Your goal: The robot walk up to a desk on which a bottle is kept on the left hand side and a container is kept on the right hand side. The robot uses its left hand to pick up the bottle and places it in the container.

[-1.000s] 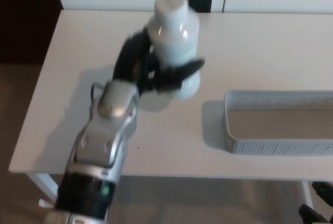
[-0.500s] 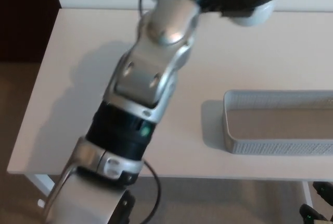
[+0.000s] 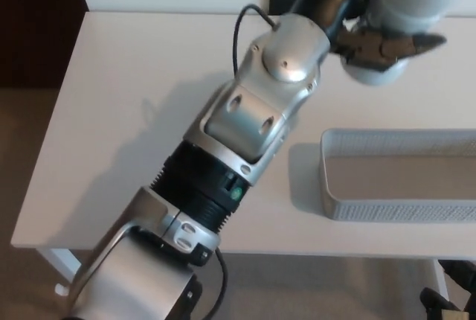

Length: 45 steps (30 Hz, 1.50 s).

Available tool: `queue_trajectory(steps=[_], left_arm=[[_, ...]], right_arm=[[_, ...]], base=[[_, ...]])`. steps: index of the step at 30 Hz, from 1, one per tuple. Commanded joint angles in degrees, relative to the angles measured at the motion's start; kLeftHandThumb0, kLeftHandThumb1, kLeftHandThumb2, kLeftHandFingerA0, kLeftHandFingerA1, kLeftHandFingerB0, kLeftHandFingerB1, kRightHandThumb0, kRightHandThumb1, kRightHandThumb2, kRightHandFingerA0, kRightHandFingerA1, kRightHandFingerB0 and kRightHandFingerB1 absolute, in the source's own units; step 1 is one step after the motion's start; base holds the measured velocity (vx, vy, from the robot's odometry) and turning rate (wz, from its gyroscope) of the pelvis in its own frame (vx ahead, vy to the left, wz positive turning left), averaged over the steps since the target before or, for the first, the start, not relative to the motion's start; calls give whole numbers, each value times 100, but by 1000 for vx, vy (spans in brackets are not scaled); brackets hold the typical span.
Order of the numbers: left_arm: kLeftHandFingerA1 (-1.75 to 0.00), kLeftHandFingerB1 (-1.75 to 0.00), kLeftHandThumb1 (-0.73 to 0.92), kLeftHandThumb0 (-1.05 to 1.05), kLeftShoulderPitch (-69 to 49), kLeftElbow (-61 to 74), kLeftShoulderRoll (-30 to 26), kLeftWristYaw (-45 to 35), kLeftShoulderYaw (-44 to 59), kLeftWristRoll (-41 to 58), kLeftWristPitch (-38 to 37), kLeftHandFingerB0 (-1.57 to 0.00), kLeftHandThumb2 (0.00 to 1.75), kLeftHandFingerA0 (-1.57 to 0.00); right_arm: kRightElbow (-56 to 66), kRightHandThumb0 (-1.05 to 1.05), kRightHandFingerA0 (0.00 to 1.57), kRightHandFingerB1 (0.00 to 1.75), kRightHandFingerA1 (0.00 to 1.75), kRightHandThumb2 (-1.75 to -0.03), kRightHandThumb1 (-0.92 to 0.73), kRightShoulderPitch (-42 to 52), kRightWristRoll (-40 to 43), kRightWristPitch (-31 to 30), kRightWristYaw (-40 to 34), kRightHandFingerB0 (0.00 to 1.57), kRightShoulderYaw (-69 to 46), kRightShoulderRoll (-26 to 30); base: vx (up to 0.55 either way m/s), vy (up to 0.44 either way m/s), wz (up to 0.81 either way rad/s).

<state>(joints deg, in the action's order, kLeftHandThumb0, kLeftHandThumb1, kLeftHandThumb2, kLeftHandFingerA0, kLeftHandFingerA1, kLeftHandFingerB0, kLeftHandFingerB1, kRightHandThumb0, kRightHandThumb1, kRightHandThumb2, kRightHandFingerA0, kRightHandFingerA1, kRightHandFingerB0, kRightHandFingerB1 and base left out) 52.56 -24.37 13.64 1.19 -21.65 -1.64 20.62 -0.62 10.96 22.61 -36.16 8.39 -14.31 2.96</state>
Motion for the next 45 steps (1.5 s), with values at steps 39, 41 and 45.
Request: queue_trajectory(steps=[39, 41, 45], left_arm=[[0, 0, 60, -104, -1460, 73, 710, -222, -1286, 73, -194, 0, 59, 0], [0, 0, 61, -103, -1388, 145, 600, -341, -1162, 148, -169, 0, 60, 0], [0, 0, 58, -105, -1295, 299, 405, -530, -955, 230, -118, 0, 63, 0]], right_arm=[[-273, -46, 0, 0, 0, -163, 54, -255, -26, 251, 668, 0, 78, 398], [-391, 92, 0, 0, 0, -10, 73, -244, -202, 444, 1159, 0, 403, 749], [-626, 88, 0, 0, 0, -3, 73, -265, -543, 975, 1644, 0, 881, 1188]], base=[[0, 0, 0], [0, 0, 0], [0, 0, 0]])
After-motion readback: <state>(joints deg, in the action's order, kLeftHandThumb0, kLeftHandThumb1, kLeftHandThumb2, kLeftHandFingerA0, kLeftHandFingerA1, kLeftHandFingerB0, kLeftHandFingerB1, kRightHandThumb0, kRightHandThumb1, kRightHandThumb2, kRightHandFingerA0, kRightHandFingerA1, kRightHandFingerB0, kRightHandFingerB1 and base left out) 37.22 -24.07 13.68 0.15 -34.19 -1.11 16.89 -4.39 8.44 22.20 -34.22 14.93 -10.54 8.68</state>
